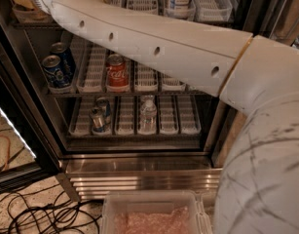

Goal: Pick orange can from top shelf of fridge

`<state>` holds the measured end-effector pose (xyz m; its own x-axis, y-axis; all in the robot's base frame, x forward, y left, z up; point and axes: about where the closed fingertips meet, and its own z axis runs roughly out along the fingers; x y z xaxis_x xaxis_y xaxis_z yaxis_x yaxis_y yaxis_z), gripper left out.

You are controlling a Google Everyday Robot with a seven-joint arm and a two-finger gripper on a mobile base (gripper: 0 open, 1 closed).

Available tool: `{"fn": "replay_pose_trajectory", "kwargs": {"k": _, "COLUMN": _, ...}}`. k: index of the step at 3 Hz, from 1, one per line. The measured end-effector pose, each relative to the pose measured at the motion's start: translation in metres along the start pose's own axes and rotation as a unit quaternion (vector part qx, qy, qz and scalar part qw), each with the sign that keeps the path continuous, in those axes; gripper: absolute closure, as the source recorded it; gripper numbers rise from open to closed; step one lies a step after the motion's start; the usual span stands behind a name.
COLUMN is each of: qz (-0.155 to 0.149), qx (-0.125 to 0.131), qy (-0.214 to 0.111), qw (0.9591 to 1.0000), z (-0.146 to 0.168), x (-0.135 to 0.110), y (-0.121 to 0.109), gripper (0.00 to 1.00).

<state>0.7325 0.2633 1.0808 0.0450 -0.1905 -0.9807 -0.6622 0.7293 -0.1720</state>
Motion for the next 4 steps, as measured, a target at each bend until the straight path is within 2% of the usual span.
{"fn": "replay_pose_trajectory", "kwargs": {"k": 1, "qz": 0.000, "qx": 0.000, "qy": 0.000, "qw": 1.0000, "z": 0.0000, "x": 0.0000, "y": 0.0000, "gripper": 0.96}}
{"fn": "replay_pose_trajectory", "kwargs": {"k": 2, "qz": 0.000, "qx": 0.000, "qy": 0.000, "qw": 1.0000, "z": 0.0000, "x": 0.0000, "y": 0.0001, "gripper": 1.00}}
{"fn": "replay_pose_trajectory", "kwargs": {"k": 3, "qz": 0.000, "qx": 0.000, "qy": 0.000, "qw": 1.0000, "z": 0.0000, "x": 0.0000, "y": 0.0001, "gripper": 1.00}}
{"fn": "replay_pose_trajectory", "kwargs": {"k": 4, "qz": 0.003, "qx": -0.015, "qy": -0.017, "qw": 0.9997, "z": 0.0024, "x": -0.0073, "y": 0.0059, "gripper": 1.00}}
